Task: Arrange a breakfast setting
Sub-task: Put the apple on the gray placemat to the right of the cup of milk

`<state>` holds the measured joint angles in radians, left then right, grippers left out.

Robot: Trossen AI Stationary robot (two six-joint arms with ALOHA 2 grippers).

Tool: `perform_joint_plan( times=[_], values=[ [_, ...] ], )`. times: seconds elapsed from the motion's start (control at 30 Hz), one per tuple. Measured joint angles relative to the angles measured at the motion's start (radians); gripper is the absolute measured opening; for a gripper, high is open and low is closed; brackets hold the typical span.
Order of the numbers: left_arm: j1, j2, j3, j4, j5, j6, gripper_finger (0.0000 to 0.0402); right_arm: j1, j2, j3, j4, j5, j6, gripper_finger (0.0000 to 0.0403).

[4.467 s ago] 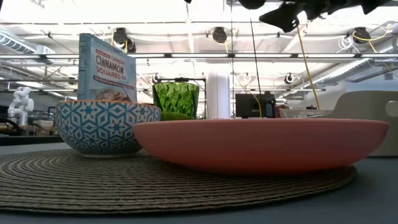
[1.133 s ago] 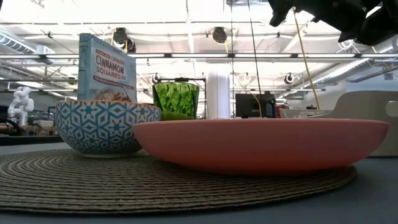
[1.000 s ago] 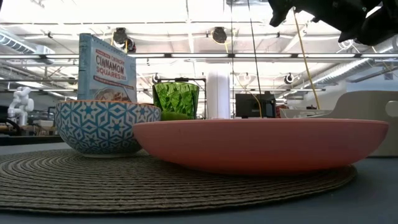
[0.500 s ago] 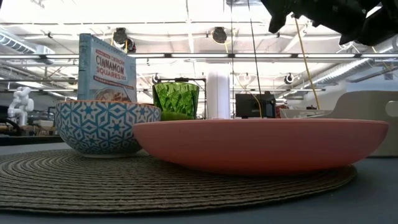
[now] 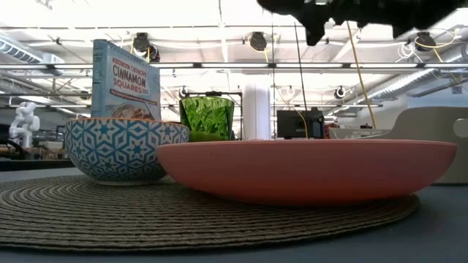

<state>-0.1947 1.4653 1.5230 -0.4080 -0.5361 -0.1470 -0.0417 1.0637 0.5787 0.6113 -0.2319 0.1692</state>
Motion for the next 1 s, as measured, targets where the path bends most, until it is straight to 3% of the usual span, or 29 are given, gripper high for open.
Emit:
perform_joint_plan(
  times=[0.1, 0.23, 0.43, 0.6, 0.77, 1.0],
  values=[
    [-0.002, -0.072, -0.063, -0.056, -0.103, -0.020, 0.0376, 0.000, 0.007, 0.115, -0.261, 0.049, -0.045, 0.0230],
    [-0.004, -0.181, -0.242, -0.023, -0.156, -0.074, 0.0376, -0.003, 0.026, 0.229, -0.511, 0.122, -0.065, 0.0230],
    [-0.004, -0.316, -0.543, 0.199, -0.158, -0.129, 0.0376, -0.008, 0.097, 0.366, -0.786, 0.132, -0.015, 0.0230],
    [-0.003, -0.368, -0.711, 0.383, -0.157, -0.130, 0.0376, -0.012, 0.212, 0.482, -0.967, 0.132, 0.002, 0.0230],
    [-0.003, -0.376, -0.791, 0.487, -0.157, -0.128, 0.0376, -0.012, 0.349, 0.600, -1.140, 0.131, 0.002, 0.0229],
    [-0.002, -0.375, -0.806, 0.515, -0.156, -0.128, 0.0376, -0.012, 0.512, 0.672, -1.271, 0.129, 0.002, 0.0232]
  ],
)
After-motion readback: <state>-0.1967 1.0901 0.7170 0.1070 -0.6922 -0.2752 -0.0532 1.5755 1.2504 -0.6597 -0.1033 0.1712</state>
